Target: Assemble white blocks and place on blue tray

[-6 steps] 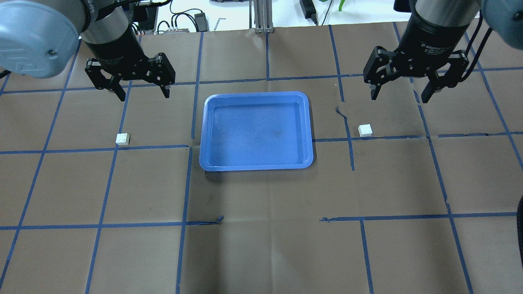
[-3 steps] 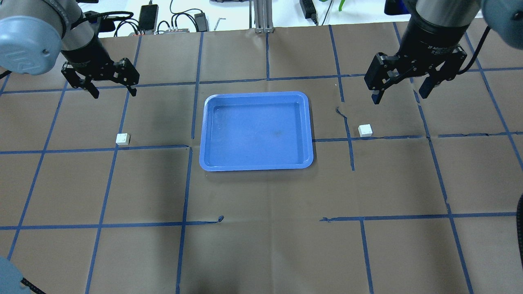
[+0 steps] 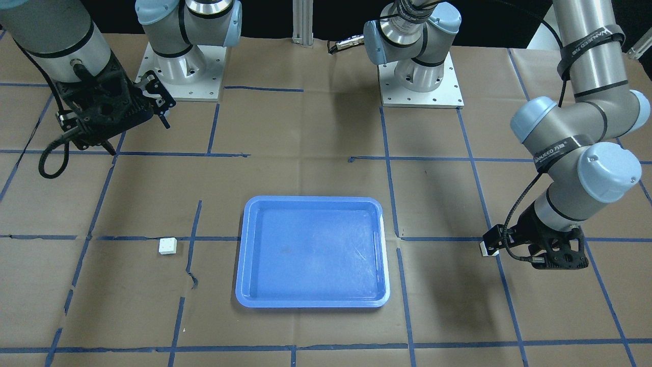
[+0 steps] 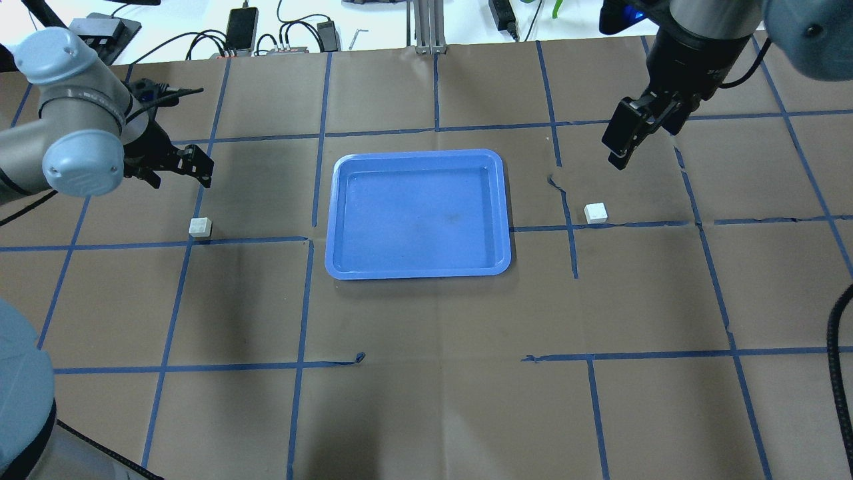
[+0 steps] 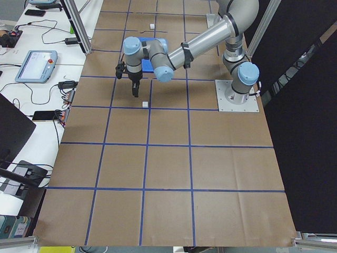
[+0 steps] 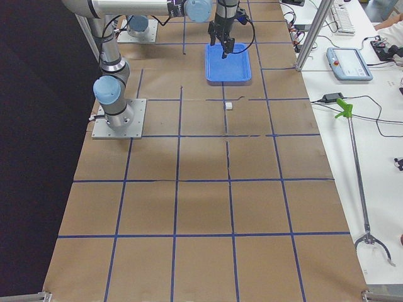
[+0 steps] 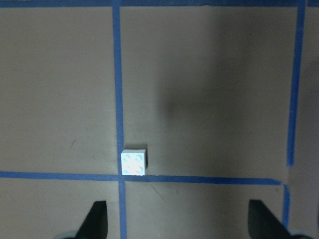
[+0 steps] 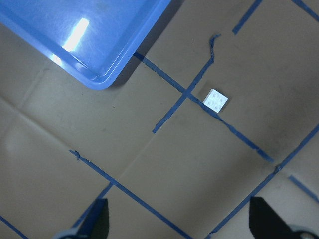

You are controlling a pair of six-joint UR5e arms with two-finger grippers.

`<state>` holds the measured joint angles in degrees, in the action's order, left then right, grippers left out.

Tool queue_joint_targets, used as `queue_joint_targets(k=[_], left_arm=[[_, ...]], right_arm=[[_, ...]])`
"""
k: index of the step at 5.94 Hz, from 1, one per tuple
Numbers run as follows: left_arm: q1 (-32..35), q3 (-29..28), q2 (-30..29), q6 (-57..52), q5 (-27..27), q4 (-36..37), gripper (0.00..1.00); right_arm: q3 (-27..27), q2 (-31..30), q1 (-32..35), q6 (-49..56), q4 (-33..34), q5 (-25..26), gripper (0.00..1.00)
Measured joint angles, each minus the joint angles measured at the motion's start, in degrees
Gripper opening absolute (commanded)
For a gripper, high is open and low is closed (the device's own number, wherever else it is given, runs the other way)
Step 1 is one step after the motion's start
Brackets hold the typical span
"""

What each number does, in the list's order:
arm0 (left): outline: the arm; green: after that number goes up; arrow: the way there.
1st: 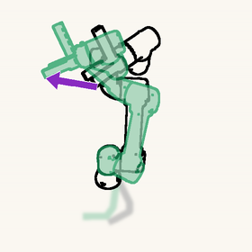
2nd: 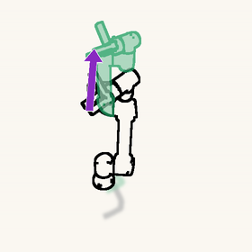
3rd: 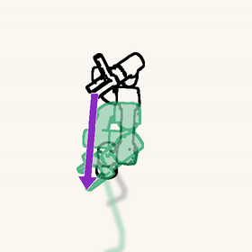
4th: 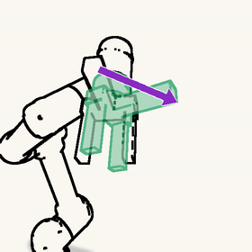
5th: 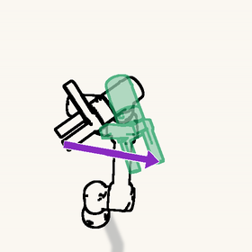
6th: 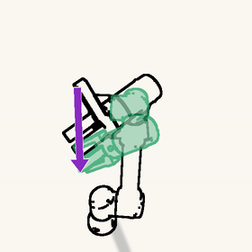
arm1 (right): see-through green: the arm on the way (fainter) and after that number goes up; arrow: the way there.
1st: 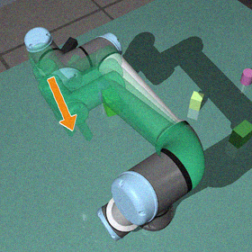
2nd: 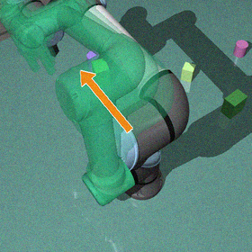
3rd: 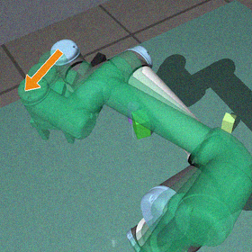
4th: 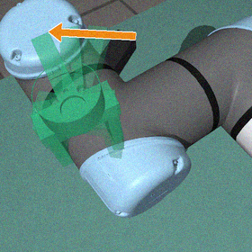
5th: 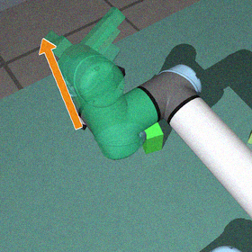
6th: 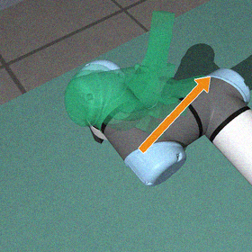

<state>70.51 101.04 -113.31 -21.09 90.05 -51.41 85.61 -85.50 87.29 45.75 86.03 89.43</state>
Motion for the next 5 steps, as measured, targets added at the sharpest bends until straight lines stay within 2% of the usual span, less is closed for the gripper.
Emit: queue_joint_targets(k=[1,3,4,5], left_arm=[[-0.6,2.7,-1.2,-0.7,-0.5,3.4,0.99],[-1.0,4.7,-2.5,-1.1,0.0,4.5,0.96],[-1.1,5.1,-2.7,-1.2,0.2,3.8,0.89],[-1.1,5.3,-2.8,-1.4,0.3,2.7,0.85]], right_arm=[[0.0,0.6,-2.0,14.5,1.0,-0.3,1.0],[0.0,2.2,-7.8,40.8,2.8,-1.3,1.0],[0.1,3.7,-9.8,48.8,4.4,-3.8,1.0],[1.2,4.8,-11.6,52.4,5.2,-8.4,1.0]])
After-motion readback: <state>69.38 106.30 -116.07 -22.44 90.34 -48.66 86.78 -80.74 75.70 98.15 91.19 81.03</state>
